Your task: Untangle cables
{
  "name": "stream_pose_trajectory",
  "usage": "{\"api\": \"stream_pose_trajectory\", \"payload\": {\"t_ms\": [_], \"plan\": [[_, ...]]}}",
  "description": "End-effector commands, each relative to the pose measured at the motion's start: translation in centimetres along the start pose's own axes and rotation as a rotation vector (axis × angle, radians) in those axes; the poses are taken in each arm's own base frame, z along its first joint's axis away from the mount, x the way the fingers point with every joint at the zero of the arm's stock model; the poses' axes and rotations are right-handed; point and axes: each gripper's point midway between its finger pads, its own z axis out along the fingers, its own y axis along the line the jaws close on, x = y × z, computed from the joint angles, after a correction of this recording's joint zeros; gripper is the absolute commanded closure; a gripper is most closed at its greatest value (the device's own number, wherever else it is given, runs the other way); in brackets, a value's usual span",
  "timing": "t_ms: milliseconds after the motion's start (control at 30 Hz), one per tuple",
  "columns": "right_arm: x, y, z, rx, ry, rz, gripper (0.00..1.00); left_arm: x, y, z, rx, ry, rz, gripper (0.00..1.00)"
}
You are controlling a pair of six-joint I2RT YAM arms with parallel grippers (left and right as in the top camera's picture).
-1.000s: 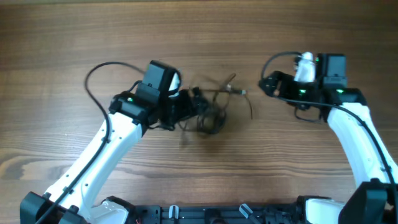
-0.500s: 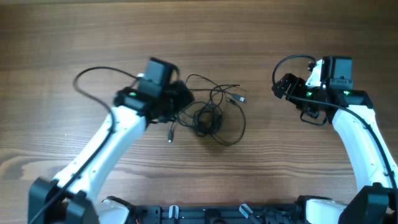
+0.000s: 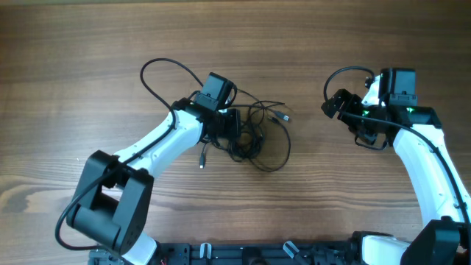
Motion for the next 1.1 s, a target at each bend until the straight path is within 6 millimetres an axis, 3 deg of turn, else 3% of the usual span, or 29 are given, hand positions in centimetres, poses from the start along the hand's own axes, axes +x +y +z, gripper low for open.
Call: {"api": "stream_pose_trajectory", "payload": {"t_ms": [0,267,633,900,1067], "plan": [[0.2,0.3,-0.3,-0.016,-0.001,0.054,0.00,0.4,-0.4,0.2,0.015,0.017,0.051,0.52],[0.1,0.4,-0.3,-0.017,-0.005,0.079,0.00,3.0,-1.4,-0.1,0.098,0.134,0.187,0.52],[-0.6,0.7,-0.3,-0.029,-0.030,0.070,0.00,0.1,0.1,0.8,-0.021,0.003,0.208,0.67],[-0.6,0.7,-0.3,-0.029,-0.030,0.070,0.00,0.9,0.4,2.3,-0.032,0.043,0.235,0.75],[-0.5,0.7,-0.3,-0.029,-0.029,0.070,0.00,1.3,-0.1,2.5,-0.027,0.049,0.248,0.71]]}}
